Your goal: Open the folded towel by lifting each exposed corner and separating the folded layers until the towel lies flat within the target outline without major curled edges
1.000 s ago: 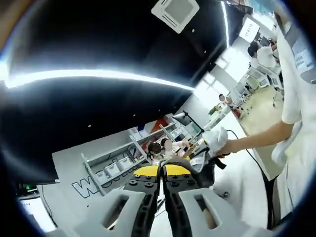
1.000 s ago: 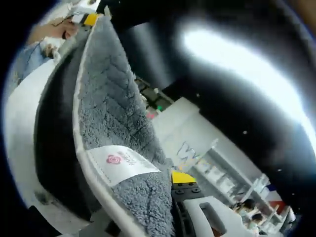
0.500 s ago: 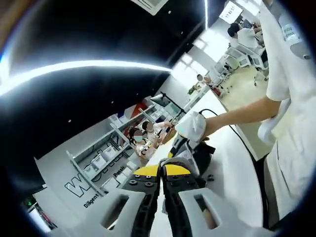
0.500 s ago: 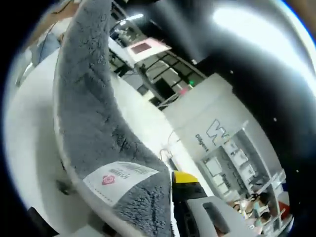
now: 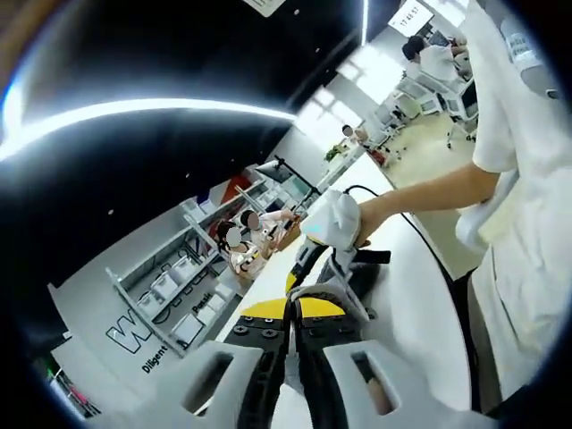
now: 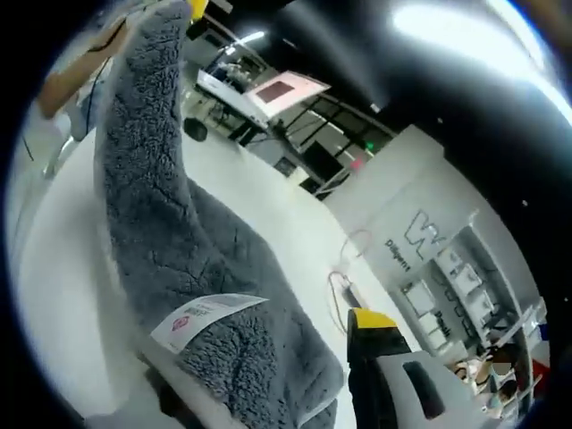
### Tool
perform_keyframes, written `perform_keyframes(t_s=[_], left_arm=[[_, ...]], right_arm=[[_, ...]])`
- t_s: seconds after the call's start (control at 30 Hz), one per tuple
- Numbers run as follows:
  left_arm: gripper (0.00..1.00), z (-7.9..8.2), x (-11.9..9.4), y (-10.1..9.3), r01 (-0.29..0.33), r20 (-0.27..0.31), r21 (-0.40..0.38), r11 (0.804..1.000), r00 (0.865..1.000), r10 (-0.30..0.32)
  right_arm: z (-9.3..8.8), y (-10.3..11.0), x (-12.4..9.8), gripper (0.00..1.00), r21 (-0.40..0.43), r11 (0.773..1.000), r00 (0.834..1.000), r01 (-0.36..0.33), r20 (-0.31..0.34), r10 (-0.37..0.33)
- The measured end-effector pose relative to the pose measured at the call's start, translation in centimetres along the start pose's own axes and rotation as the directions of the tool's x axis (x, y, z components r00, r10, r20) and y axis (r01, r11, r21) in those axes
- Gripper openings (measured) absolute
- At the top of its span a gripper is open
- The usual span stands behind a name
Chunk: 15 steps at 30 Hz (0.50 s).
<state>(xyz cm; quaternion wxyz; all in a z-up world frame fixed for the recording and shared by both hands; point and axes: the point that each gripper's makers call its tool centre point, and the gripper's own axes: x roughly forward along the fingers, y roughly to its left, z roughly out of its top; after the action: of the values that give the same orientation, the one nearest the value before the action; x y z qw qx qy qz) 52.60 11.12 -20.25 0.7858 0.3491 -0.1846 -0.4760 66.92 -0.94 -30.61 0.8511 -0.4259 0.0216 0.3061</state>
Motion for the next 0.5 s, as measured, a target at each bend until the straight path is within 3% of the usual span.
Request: perform_keyframes(t_s=[0.07,0.13,0.23,0.5], left_arm=[[0.02,0.0,0.1,-0.1,0.005,0.0,0.001,1.0,1.0,-0.005],[0.02,0.3,0.5,-1.0,0.055,0.027,-0.041,0.998,0.998,-0.054],[0.02,0.2,0.9,-0.8,0.044,0.015,-0.019,0.999,0.999,-0.044],[0.02,0.0,0.8,0.1,0.031,0.0,0.015,0.999,1.0,-0.031]], right_arm=[[-0.1,0.2,0.0,0.35,-0.002,1.0,1.0,-0.004,-0.005,0.004],[0.0,0.8,-0.2,0.35,-0.001,1.0,1.0,-0.026,-0.009,0.026],[0.2,1.9,-0.6,0.35,0.015,0.997,0.998,-0.07,-0.002,0.07],[0.2,2.8,-1.9,0.37,-0.021,0.995,0.995,-0.102,-0.018,0.101]])
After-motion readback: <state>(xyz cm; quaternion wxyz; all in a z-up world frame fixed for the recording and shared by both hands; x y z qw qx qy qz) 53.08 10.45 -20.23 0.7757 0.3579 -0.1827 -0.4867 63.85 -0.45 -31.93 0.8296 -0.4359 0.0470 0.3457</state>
